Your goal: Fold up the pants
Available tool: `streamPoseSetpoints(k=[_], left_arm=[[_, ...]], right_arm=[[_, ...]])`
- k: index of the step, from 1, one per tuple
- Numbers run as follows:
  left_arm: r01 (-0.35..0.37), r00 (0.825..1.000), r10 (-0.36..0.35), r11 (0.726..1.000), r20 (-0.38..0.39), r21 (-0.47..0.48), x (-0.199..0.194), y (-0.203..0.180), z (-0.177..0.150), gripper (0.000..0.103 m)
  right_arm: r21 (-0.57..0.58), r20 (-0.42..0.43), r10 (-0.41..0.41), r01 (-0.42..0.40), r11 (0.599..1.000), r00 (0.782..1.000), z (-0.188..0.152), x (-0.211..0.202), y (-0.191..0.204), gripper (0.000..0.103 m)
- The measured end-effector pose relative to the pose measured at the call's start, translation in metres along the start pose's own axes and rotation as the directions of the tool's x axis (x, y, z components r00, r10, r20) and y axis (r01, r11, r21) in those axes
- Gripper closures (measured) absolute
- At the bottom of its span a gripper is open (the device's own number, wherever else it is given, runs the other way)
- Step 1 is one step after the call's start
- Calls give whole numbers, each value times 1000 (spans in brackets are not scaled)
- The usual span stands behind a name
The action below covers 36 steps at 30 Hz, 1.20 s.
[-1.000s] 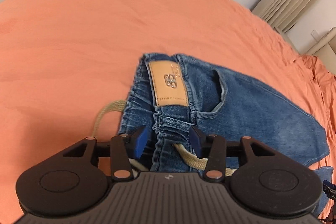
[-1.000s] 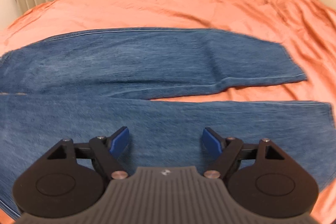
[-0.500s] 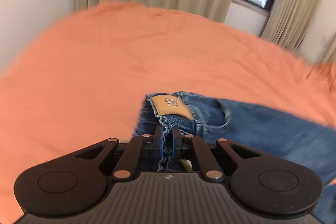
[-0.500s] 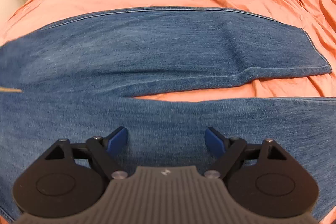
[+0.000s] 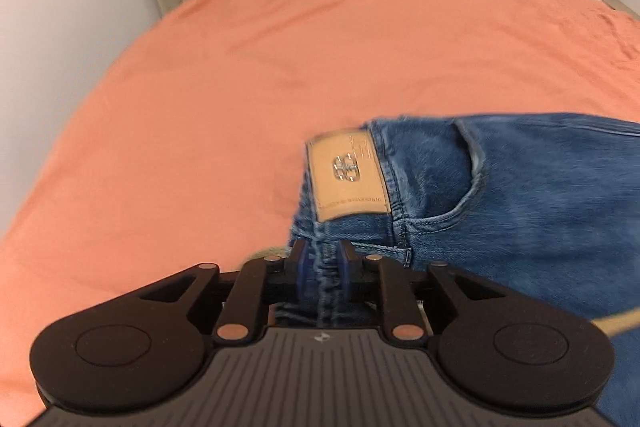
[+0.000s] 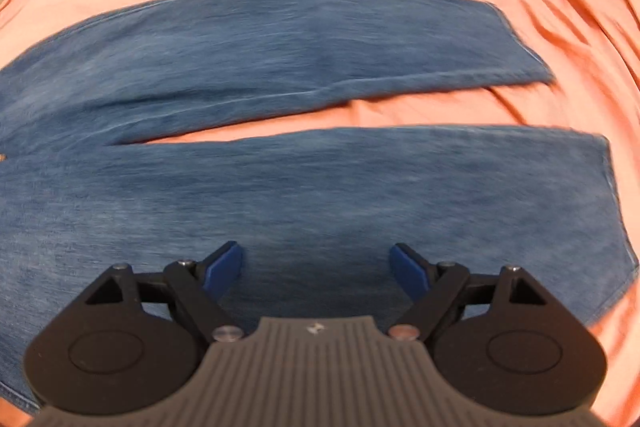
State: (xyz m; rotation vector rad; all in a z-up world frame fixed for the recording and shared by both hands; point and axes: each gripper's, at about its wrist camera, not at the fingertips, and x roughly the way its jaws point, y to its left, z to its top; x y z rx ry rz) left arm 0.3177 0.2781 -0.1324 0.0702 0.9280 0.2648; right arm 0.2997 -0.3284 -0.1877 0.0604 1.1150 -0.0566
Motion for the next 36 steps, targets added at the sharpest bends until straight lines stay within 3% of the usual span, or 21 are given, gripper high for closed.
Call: streamPoseSetpoints(k=[2, 5, 9, 12, 16, 21, 27, 29, 30, 32, 34, 35, 36], left_arm=[[8, 1000, -10, 998, 30, 55, -29, 5, 0, 79], [81, 995, -89, 982, 38, 168, -72, 2, -5, 78], [125, 989, -144, 919, 22, 374, -117, -21, -31, 76], [151, 985, -169, 841, -13, 519, -137, -45, -62, 76], [190, 980, -181, 712, -85, 676, -149, -75, -105, 76], [242, 969, -185, 562, -165, 791, -158, -103, -155, 75], [246, 969, -121, 383, -216, 890, -147, -135, -203, 64], [237, 971, -100, 357, -215, 904, -142, -143, -212, 61], [229, 973, -93, 353, -210, 907, -139, -146, -214, 53], [224, 975, -81, 355, -209, 908, -134, -154, -218, 47], [228, 974, -71, 354, -217, 907, -134, -162, -224, 48], [218, 976, -57, 351, -212, 911, -133, -165, -227, 54], [202, 979, -46, 353, -199, 913, -133, -167, -229, 80]], right_arm=[[25, -2, 18, -18, 1000, 1000, 2, -11, -19, 25], [14, 1, 30, -30, 999, 1000, 7, -30, -41, 31], [-83, 9, 13, -12, 996, 1000, 7, -50, -62, 40], [-166, 19, 18, -15, 986, 1000, 4, -63, -80, 56], [-288, 45, -12, 24, 957, 999, -8, -76, -101, 64], [-385, 43, -44, 58, 921, 998, -27, -85, -126, 66], [-453, 30, -106, 109, 885, 994, -57, -82, -150, 65], [-470, 33, -104, 107, 876, 994, -66, -79, -155, 64], [-480, 32, -108, 110, 870, 994, -71, -78, -158, 64], [-502, 32, -104, 106, 858, 994, -78, -75, -160, 64], [-536, 39, -91, 98, 839, 995, -87, -72, -159, 64], [-555, 43, -87, 96, 826, 995, -89, -72, -158, 63], [-578, 49, -82, 95, 810, 995, -93, -72, -157, 64]])
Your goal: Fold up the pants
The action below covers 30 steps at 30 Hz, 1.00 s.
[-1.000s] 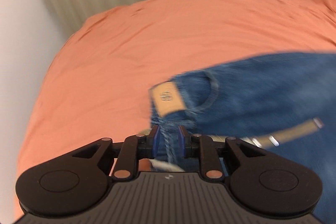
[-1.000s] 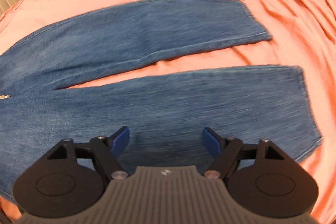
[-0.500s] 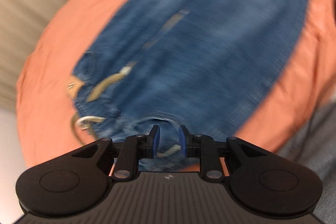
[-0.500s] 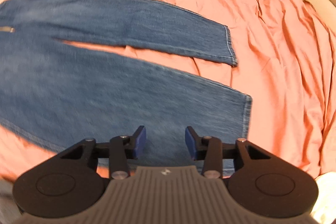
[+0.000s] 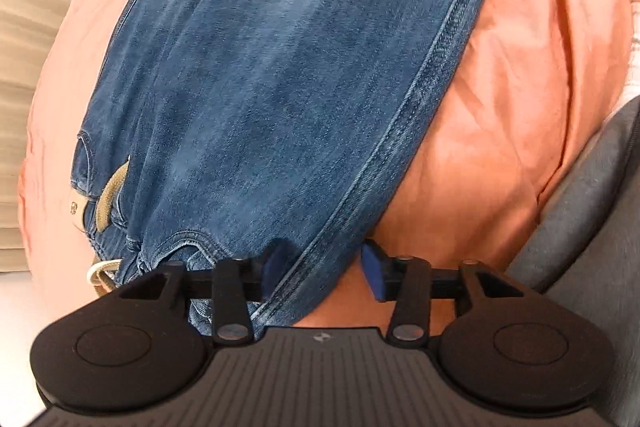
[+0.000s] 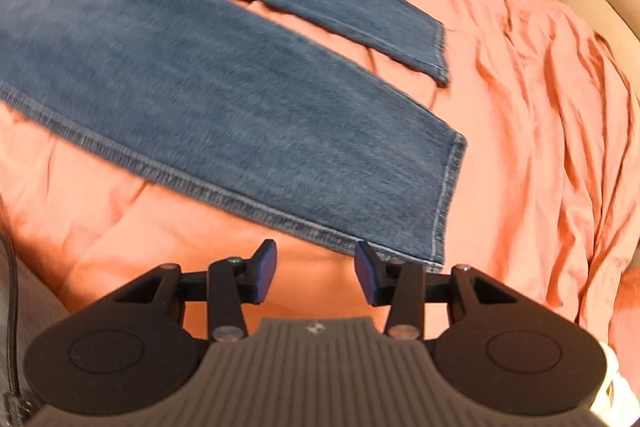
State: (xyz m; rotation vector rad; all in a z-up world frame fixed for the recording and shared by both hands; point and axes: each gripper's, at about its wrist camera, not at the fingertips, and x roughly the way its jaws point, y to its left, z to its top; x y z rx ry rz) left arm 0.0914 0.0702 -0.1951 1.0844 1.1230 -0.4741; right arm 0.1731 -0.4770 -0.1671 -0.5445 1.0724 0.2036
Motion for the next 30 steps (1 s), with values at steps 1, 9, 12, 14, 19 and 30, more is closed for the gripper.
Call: streamPoseSetpoints(k=[1, 9, 12, 14, 19, 30], left_arm=[[-22, 1000, 22, 1000, 6, -9, -2, -1, 1, 88], [-131, 975, 176, 948, 135, -290, -41, 23, -3, 99], [-119, 966, 203, 898, 158, -424, -53, 38, -6, 99], [-102, 963, 211, 862, 168, -497, -57, 46, -6, 99], [-110, 949, 263, 792, 174, -600, -64, 61, -1, 98], [-233, 903, 410, 721, 130, -653, -78, 87, 24, 99]], right_arm=[[-26, 9, -1, 2, 1000, 1000, -2, 0, 2, 64], [-203, 50, -51, 60, 977, 997, -6, 9, 15, 64], [-251, 11, -71, 71, 965, 997, -5, 26, 15, 64], [-265, 10, -62, 63, 962, 998, -6, 35, 16, 64], [-386, 85, -147, 168, 907, 986, -12, 43, 34, 80], [-146, 241, -261, 300, 943, 935, 35, 1, -10, 103]])
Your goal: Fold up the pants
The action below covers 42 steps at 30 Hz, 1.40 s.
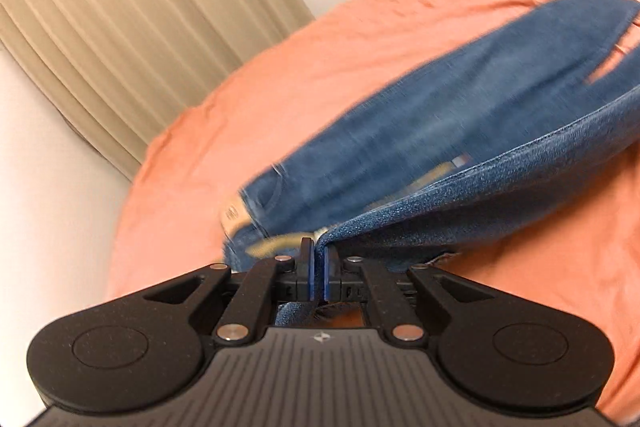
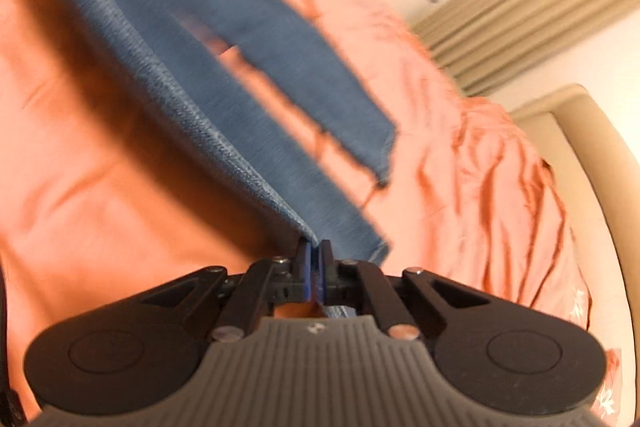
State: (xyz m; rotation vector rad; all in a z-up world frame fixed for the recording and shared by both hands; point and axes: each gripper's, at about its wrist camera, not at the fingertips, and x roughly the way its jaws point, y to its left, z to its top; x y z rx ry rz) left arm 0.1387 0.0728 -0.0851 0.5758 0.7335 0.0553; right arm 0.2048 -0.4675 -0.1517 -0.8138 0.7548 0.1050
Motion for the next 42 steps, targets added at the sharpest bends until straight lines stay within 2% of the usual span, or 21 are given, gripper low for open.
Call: streamPoseSetpoints(k=[5, 10, 14, 19, 24, 29, 32, 34, 36, 37, 40, 42], left_arm=[[-58, 998, 58, 998, 19, -24, 27, 16, 45, 99], [-92, 996, 92, 995, -1, -25, 79, 29, 93, 99], [-87, 995, 86, 996, -44, -33, 135, 33, 121, 99], [-77, 987, 73, 997, -143, -20, 214, 24, 136, 98], [-36, 971, 45, 998, -235, 42, 277, 4, 127, 98], [-6, 967, 26, 997, -255, 78, 303, -8, 112, 98], [-25, 977, 37, 998, -212, 59, 295, -3, 106, 98], [-60, 986, 69, 996, -151, 63, 277, -2, 106, 99], [-92, 991, 101, 991, -93, 93, 256, -5, 107, 99], [-97, 992, 103, 992, -75, 76, 250, 0, 109, 99], [-85, 993, 86, 996, -81, 14, 248, 12, 126, 99], [-88, 990, 93, 995, -102, 46, 262, 7, 133, 99]], right_arm=[[33, 11, -69, 68, 997, 998, 59, 26, -37, 103], [22, 0, -123, 123, 992, 992, 125, 79, -63, 103], [13, -27, -134, 134, 991, 991, 171, 134, -72, 103], [6, -93, -100, 101, 995, 991, 216, 214, -64, 103], [-48, -188, -58, 49, 998, 980, 225, 284, -30, 103], [-64, -209, -41, 28, 998, 977, 218, 317, -9, 103], [-59, -179, -72, 63, 996, 981, 216, 309, -6, 103], [-19, -141, -102, 100, 995, 985, 212, 289, -11, 103], [-17, -104, -128, 127, 992, 986, 210, 273, -16, 103], [-23, -89, -137, 135, 991, 987, 210, 268, -20, 103], [-14, -95, -133, 132, 991, 987, 218, 270, -29, 103], [-22, -113, -132, 130, 991, 985, 223, 282, -27, 103]])
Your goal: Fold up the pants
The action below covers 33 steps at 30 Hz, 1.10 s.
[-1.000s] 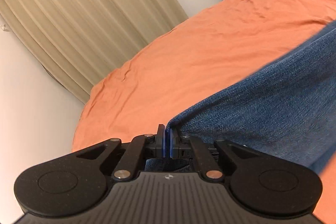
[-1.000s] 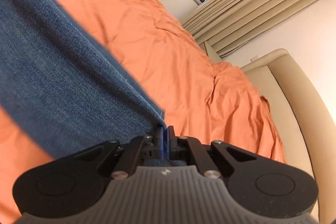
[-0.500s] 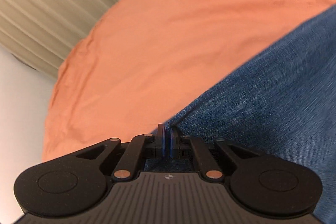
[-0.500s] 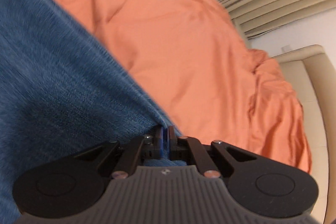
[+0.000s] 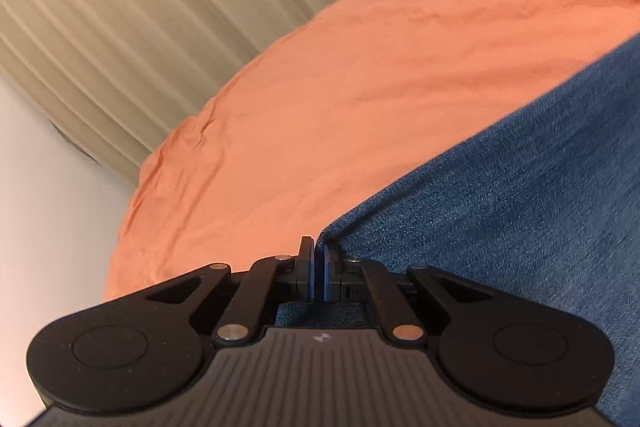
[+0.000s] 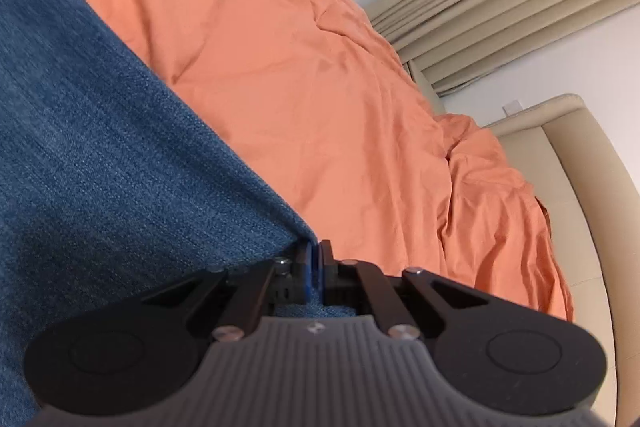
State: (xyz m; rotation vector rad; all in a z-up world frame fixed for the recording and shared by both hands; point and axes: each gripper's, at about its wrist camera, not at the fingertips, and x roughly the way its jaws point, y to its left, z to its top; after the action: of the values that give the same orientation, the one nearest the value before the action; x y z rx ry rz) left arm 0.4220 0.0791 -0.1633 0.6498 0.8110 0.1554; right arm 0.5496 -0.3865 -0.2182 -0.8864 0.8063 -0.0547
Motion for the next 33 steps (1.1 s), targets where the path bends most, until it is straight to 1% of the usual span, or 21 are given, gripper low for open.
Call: streamPoseSetpoints(k=[2, 4, 5, 6, 7, 8, 9, 10, 11, 13, 15, 16, 18, 19, 21, 23, 25, 29, 30, 31, 33], left_arm=[[-5, 1000, 6, 999, -20, 42, 13, -11, 3, 98], [12, 998, -10, 999, -67, 32, 24, -16, 1, 98], [16, 997, -13, 999, -80, 36, 29, -17, -1, 97], [9, 997, -6, 999, -82, 38, 32, -18, -2, 86], [5, 997, -2, 999, -81, 35, 32, -18, -4, 83], [5, 997, -3, 1000, -74, 24, 31, -16, -5, 66], [3, 998, -3, 1000, -66, 5, 30, -13, -6, 43], [10, 999, -11, 1000, -54, -17, 26, -7, -6, 33], [20, 999, -21, 999, -37, -37, 20, -1, -7, 28], [35, 999, -37, 996, -17, -79, 3, 9, -11, 28], [78, 997, -81, 987, -10, -143, -15, 24, -16, 29], [98, 995, -102, 979, -11, -181, -22, 33, -21, 29], [136, 989, -145, 959, -15, -250, -35, 55, -33, 29], [150, 986, -163, 947, -21, -284, -40, 67, -40, 29], [165, 981, -190, 916, -33, -365, -51, 92, -61, 29], [183, 973, -228, 874, -46, -451, -57, 118, -86, 29], [213, 960, -275, 830, -46, -515, -65, 139, -115, 29], [183, 955, -289, 751, -67, -634, -77, 171, -170, 29], [176, 953, -295, 726, -69, -665, -77, 177, -182, 29], [174, 951, -303, 693, -64, -700, -78, 183, -194, 29], [188, 944, -328, 619, -34, -762, -77, 193, -215, 29]], right_arm=[[-17, -25, 1, -1, 1000, 1000, 4, 12, 10, 103], [-8, -52, 10, -10, 1000, 999, 7, 16, 19, 103], [-5, -70, 18, -18, 1000, 997, 9, 18, 25, 103], [7, -72, 8, -7, 1000, 997, 9, 19, 27, 103], [25, -70, -8, 10, 1000, 997, 9, 19, 27, 99], [42, -71, -16, 19, 999, 997, 9, 16, 26, 89], [60, -63, -25, 29, 998, 998, 9, 11, 25, 61], [77, -43, -28, 31, 997, 999, 8, 3, 23, 44], [94, -29, -15, 18, 995, 999, 7, -6, 21, 43], [126, -11, 2, -1, 992, 1000, 6, -28, 21, 43], [173, 15, 44, -46, 984, 999, 7, -52, 19, 43], [209, 29, 84, -88, 974, 996, 7, -67, 21, 42], [274, 61, 175, -185, 944, 983, 6, -98, 27, 42], [296, 78, 212, -225, 928, 974, 7, -114, 35, 41], [327, 114, 290, -312, 892, 950, 7, -144, 54, 40], [352, 146, 355, -384, 853, 923, 7, -171, 77, 40], [384, 176, 410, -446, 808, 895, 10, -197, 102, 40], [438, 261, 491, -555, 707, 832, 18, -250, 149, 40], [454, 280, 507, -578, 679, 815, 19, -258, 156, 40], [473, 298, 528, -604, 642, 795, 21, -269, 166, 40], [503, 329, 571, -651, 568, 752, 23, -285, 183, 40]])
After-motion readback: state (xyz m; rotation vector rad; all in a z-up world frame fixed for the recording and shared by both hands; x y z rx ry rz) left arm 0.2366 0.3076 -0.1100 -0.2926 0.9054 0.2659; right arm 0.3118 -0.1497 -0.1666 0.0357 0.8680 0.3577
